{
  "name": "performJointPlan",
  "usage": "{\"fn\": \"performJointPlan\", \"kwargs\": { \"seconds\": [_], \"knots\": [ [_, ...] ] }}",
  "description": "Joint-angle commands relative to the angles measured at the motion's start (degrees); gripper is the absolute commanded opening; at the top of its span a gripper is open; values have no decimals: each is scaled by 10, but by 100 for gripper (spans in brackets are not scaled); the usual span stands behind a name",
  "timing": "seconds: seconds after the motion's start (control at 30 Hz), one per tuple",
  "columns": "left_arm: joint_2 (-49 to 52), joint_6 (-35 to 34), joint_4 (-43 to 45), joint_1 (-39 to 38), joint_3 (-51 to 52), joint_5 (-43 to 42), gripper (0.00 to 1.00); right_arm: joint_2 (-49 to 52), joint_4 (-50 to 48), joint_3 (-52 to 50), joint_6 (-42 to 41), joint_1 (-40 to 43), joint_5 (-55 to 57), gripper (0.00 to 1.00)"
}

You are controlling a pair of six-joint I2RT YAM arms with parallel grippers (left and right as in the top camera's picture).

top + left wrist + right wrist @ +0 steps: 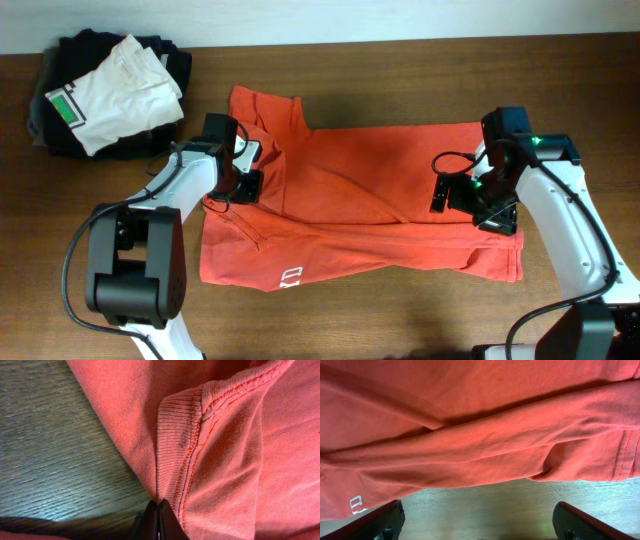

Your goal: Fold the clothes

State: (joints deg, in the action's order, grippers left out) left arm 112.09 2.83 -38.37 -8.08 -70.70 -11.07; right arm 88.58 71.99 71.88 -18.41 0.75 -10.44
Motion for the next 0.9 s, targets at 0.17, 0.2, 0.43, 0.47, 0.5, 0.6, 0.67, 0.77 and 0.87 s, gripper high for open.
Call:
{"fn": "performJointPlan", "kwargs": {
  "seconds": [0.17, 0.2, 0.43, 0.47, 0.5, 0.6, 0.67, 0.77, 0.87],
  "knots": [
    [-18, -7, -7, 0, -10, 37, 1, 3, 2, -5, 0, -5, 6, 98],
    [-18, -7, -7, 0, -10, 47, 1, 3, 2, -5, 0, -5, 6, 98],
    [-38, -88, -21, 0, -10, 172, 1, 3, 2, -5, 0, -5, 21, 98],
    [-45, -89, -21, 0, -10, 171, 1, 3, 2, -5, 0, -5, 21, 98],
    [-53, -89, -21, 0, -10, 171, 1, 3, 2, -5, 0, -5, 21, 98],
    [-68, -89, -21, 0, -10, 171, 2, 3, 2, -5, 0, -5, 21, 98],
    [-72, -89, -24, 0, -10, 171, 2, 3, 0, -5, 0, -5, 21, 98],
    [-72, -88, -29, 0, -10, 171, 2, 3, -22, -19, 0, -5, 21, 98],
    [-72, -89, -29, 0, -10, 171, 2, 3, -83, -63, 0, -5, 21, 98]
  ]
}}
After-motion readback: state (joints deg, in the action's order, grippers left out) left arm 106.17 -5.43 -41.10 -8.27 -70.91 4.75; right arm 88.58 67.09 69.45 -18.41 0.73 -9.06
